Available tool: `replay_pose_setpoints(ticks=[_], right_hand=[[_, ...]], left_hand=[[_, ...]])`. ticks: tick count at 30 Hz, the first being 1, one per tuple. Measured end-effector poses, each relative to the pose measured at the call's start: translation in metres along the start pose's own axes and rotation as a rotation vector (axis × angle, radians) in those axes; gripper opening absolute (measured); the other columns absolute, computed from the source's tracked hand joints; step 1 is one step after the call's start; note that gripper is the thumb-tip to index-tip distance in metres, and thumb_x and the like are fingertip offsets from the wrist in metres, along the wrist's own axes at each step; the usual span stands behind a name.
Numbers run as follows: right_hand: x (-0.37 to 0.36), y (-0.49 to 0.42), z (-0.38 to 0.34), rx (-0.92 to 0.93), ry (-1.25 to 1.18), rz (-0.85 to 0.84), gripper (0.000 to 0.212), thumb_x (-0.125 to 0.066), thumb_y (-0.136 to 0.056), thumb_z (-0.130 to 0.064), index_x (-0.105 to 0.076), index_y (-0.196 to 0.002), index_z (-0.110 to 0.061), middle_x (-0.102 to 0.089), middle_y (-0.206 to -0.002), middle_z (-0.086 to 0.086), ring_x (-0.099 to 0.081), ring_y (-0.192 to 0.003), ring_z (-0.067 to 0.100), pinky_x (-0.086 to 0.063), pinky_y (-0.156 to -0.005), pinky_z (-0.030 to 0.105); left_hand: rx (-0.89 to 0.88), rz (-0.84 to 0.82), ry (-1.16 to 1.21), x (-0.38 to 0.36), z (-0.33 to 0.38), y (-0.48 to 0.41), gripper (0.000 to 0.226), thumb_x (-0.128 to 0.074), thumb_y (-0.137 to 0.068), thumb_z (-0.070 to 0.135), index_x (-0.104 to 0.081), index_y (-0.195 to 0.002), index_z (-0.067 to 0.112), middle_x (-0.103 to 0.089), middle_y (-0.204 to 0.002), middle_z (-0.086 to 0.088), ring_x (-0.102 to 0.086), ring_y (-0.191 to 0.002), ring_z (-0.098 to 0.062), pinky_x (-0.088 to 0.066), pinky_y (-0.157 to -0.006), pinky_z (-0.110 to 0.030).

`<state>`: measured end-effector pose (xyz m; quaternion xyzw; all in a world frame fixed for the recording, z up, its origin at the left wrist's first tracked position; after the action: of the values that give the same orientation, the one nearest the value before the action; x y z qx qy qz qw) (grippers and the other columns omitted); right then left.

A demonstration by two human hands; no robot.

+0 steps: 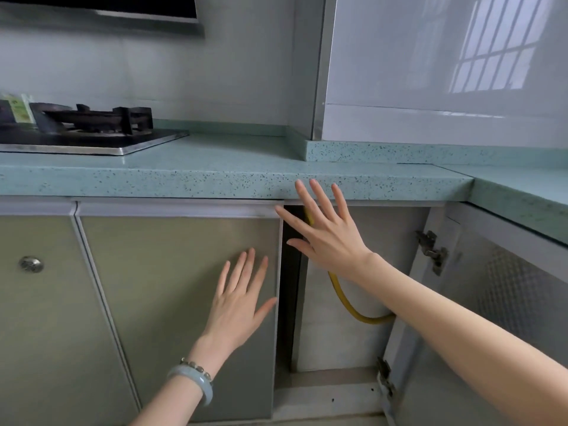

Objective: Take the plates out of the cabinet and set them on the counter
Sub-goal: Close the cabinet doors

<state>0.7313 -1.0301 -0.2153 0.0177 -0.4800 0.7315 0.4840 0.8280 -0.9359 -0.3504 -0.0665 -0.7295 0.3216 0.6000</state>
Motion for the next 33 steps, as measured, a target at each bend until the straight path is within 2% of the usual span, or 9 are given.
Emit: replay_pose_setpoints(ticks=[6,11,16,20,24,27,30,33], right_hand=[[0.037,0.065,0.024,-0.141,-0.041,-0.054,0.063,-0.047,-0.089,-0.057,-0.035,-0.145,-0.033,-0.029,-0.153,0.017,-0.026,-0.141,0.039,-0.021,-0.113,0.059],[0.066,0.127,0.053,-0.279,-0.044,-0.166,0.06,-0.046,-0.09,-0.054,-0.038,-0.144,-0.029,-0.036,-0.15,0.019,-0.034,-0.139,0.038,-0.025,-0.113,0.056],[0.107,0.188,0.083,-0.498,-0.071,-0.177,0.06,-0.057,-0.089,-0.04,-0.039,-0.144,-0.025,-0.035,-0.149,0.021,-0.033,-0.139,0.038,-0.025,-0.113,0.054],[0.15,0.236,0.094,-0.643,-0.064,-0.101,0.051,-0.057,-0.092,-0.032,-0.045,-0.14,-0.02,-0.039,-0.146,0.022,-0.036,-0.136,0.039,-0.029,-0.111,0.054],[0.183,0.27,0.093,-0.656,0.022,-0.155,0.047,-0.055,-0.094,-0.022,-0.046,-0.14,-0.017,-0.036,-0.147,0.023,-0.031,-0.137,0.038,-0.025,-0.112,0.052],[0.206,0.29,0.101,-0.714,0.098,-0.167,0.049,-0.055,-0.092,-0.017,-0.045,-0.14,-0.014,-0.032,-0.147,0.029,-0.022,-0.139,0.038,-0.018,-0.115,0.052],[0.224,0.311,0.11,-0.787,0.169,-0.188,0.058,-0.057,-0.09,-0.017,-0.037,-0.144,-0.011,-0.025,-0.149,0.032,-0.015,-0.141,0.04,-0.014,-0.116,0.054],[0.232,0.322,0.114,-0.825,0.166,-0.211,0.066,-0.055,-0.091,-0.019,-0.023,-0.148,-0.011,-0.016,-0.152,0.033,-0.011,-0.143,0.041,-0.013,-0.117,0.051]], left_hand=[[-0.16,0.054,0.097,0.003,0.056,-0.002,0.074,-0.03,-0.092,0.058,-0.027,-0.15,0.011,-0.021,-0.157,-0.012,-0.016,-0.146,-0.028,-0.016,-0.115,-0.048],[-0.292,0.014,0.201,0.002,0.13,-0.008,0.08,-0.015,-0.093,0.065,-0.024,-0.15,0.009,-0.018,-0.157,-0.012,-0.011,-0.147,-0.025,-0.011,-0.116,-0.046],[-0.38,-0.012,0.351,-0.002,0.209,-0.004,0.084,-0.028,-0.09,0.066,-0.019,-0.151,0.009,-0.01,-0.159,-0.009,-0.006,-0.148,-0.023,-0.005,-0.119,-0.043],[-0.496,0.012,0.526,0.007,0.275,0.012,0.083,-0.039,-0.09,0.063,-0.028,-0.148,0.005,-0.019,-0.158,-0.011,-0.017,-0.147,-0.027,-0.016,-0.117,-0.048],[-0.649,0.087,0.659,0.024,0.338,0.034,0.082,-0.043,-0.091,0.061,-0.027,-0.148,0.005,-0.019,-0.158,-0.012,-0.015,-0.147,-0.025,-0.019,-0.117,-0.051],[-0.678,0.175,0.726,0.039,0.371,0.047,0.085,-0.045,-0.09,0.062,-0.028,-0.146,0.001,-0.023,-0.156,-0.016,-0.02,-0.146,-0.028,-0.02,-0.116,-0.052],[-0.66,0.253,0.754,0.048,0.395,0.06,0.09,-0.05,-0.086,0.065,-0.029,-0.144,0.0,-0.029,-0.152,-0.019,-0.026,-0.143,-0.032,-0.024,-0.114,-0.055],[-0.636,0.37,0.716,0.058,0.41,0.07,0.089,-0.049,-0.085,0.068,-0.024,-0.145,0.008,-0.032,-0.151,-0.021,-0.027,-0.141,-0.033,-0.024,-0.114,-0.056]])
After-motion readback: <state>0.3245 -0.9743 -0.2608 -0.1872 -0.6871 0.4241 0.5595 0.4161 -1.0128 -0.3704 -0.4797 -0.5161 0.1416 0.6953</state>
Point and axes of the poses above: each hand's wrist, its own y-axis away from the middle knuckle, its own x-axis out of the back of the hand, z = x × y, the point moved 8 cm from there along -y, towards the middle knuckle
